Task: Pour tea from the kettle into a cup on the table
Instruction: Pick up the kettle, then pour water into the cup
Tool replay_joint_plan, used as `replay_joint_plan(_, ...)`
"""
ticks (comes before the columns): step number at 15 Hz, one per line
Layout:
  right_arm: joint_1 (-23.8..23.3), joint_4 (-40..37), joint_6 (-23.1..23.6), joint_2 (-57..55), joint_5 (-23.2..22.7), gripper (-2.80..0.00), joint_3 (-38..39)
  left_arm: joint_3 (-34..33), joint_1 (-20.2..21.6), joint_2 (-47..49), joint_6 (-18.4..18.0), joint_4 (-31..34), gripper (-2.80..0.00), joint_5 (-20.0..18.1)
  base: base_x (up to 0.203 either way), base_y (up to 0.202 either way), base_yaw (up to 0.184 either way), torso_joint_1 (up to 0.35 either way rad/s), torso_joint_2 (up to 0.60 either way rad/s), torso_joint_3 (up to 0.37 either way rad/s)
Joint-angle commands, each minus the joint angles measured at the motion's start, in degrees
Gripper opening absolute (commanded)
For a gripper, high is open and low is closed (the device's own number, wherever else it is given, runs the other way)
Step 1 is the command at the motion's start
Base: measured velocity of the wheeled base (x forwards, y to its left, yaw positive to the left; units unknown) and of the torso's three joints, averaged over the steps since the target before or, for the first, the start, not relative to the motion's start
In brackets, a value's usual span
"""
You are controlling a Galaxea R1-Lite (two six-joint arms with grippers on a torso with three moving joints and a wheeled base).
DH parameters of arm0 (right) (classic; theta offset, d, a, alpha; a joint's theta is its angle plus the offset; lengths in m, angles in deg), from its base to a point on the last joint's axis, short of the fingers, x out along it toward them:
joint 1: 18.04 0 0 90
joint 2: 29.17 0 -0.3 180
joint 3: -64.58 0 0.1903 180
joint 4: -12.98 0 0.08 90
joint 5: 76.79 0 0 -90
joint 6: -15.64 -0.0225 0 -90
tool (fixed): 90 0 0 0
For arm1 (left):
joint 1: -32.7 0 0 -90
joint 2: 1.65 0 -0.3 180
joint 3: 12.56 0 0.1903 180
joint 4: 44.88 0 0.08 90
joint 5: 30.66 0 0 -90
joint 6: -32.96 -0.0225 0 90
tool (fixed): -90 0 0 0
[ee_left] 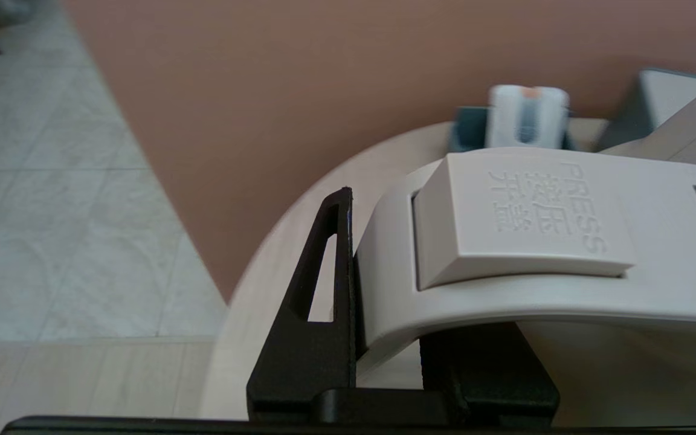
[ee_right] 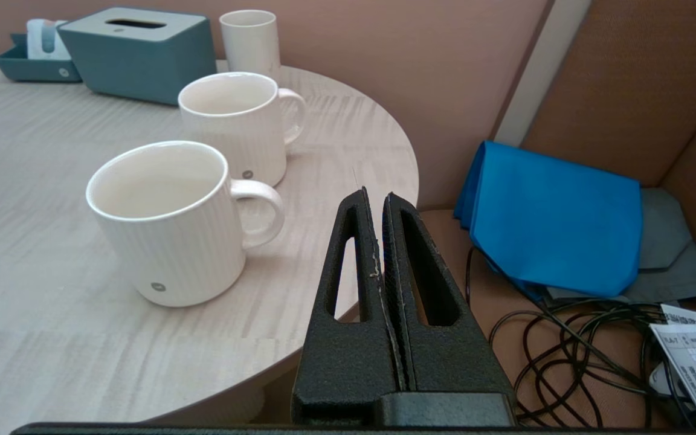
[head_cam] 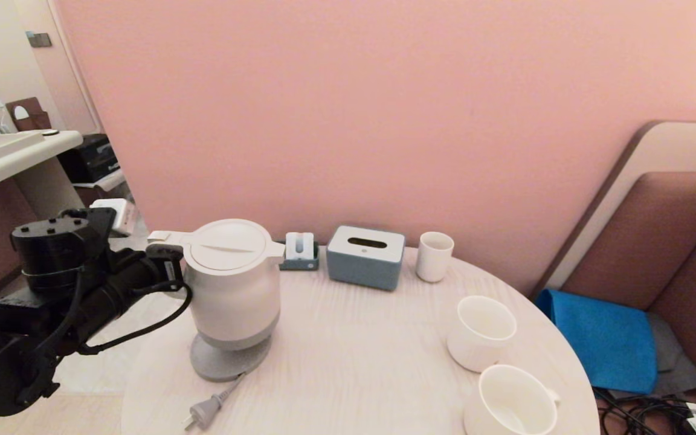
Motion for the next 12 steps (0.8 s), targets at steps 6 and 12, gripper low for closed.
replay_joint_plan(6, 0.0, 0.0, 0.0, 0.0, 0.0, -2.80, 0.0, 15.1, -11.6, -5.0, -0.6, 15.8, -2.80, 6.0, 0.000, 0.000, 0.000, 0.000, 0.00, 0.000)
replay_joint_plan(12, 0.0, 0.0, 0.0, 0.0, 0.0, -2.80, 0.0, 30.6, -23.7, -2.6, -6.9, 32.3, -2.80, 11.4, 0.000, 0.000, 0.000, 0.000, 0.00, 0.000)
